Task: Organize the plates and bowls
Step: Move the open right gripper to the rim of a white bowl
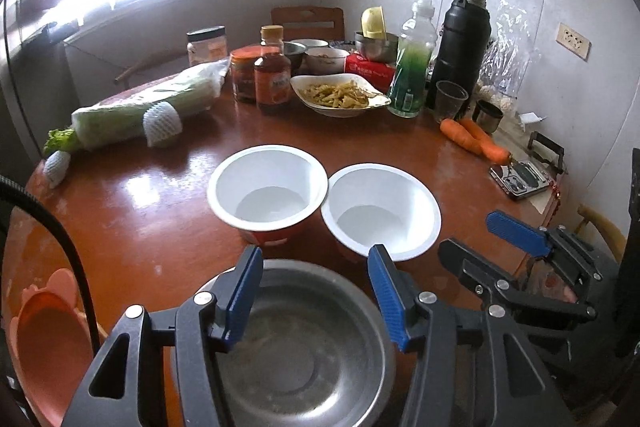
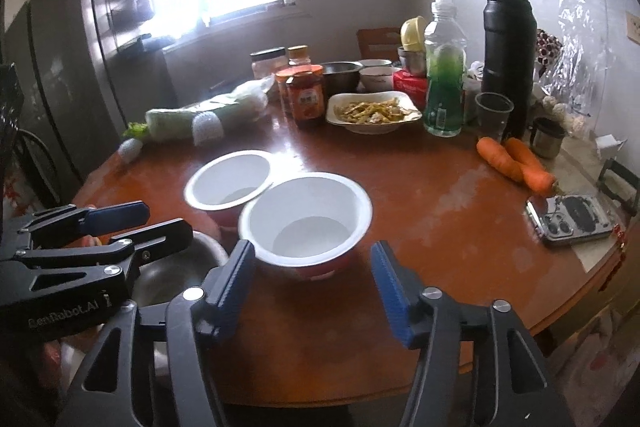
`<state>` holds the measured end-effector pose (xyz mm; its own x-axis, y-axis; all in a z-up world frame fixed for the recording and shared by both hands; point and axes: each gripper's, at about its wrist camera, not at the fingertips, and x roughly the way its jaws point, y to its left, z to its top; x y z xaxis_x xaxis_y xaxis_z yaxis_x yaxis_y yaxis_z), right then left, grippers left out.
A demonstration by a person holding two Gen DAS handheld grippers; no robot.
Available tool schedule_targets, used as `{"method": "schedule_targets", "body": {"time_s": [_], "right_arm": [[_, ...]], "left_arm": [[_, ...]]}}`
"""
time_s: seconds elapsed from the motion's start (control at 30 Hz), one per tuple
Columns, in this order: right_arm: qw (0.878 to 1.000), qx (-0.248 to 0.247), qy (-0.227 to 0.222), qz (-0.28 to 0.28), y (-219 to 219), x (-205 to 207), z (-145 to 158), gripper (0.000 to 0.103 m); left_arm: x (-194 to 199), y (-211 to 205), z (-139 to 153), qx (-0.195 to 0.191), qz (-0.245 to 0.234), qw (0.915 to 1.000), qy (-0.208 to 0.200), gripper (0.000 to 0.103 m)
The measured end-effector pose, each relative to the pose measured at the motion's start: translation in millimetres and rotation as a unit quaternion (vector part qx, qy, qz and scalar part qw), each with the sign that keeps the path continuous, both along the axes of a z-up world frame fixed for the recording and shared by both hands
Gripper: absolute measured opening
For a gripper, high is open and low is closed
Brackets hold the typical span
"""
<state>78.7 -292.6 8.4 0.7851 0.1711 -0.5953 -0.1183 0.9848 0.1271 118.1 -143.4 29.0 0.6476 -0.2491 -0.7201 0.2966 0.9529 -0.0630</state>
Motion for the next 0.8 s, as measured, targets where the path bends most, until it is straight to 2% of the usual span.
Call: {"method": "schedule_targets", "body": {"time_s": [0.1,0.33,0.53,0.8], "right_arm": [[1.000,-0.005,0.004,-0.014,-9.5,10.3,-3.4,0.069],[0.999,-0.009,0.023,-0.040,-31.7,35.3,-13.5,0.070],[0.999,0.001,0.039,-0.035,-42.7,52.9,-23.4,0.070],[0.998,0.007,0.055,-0.017,-43.1,71.5,-34.7,0.070]], "left_arm": [[10.4,-6.3,-4.3,-0.002,-0.005,1.0000,0.008,0.055],[32.9,-17.6,-16.2,-0.013,-0.003,0.9992,0.038,0.055],[50.1,-25.4,-28.8,-0.029,0.003,0.9970,0.072,0.055],[64.5,-29.8,-38.8,-0.034,0.014,0.9952,0.091,0.054]]}}
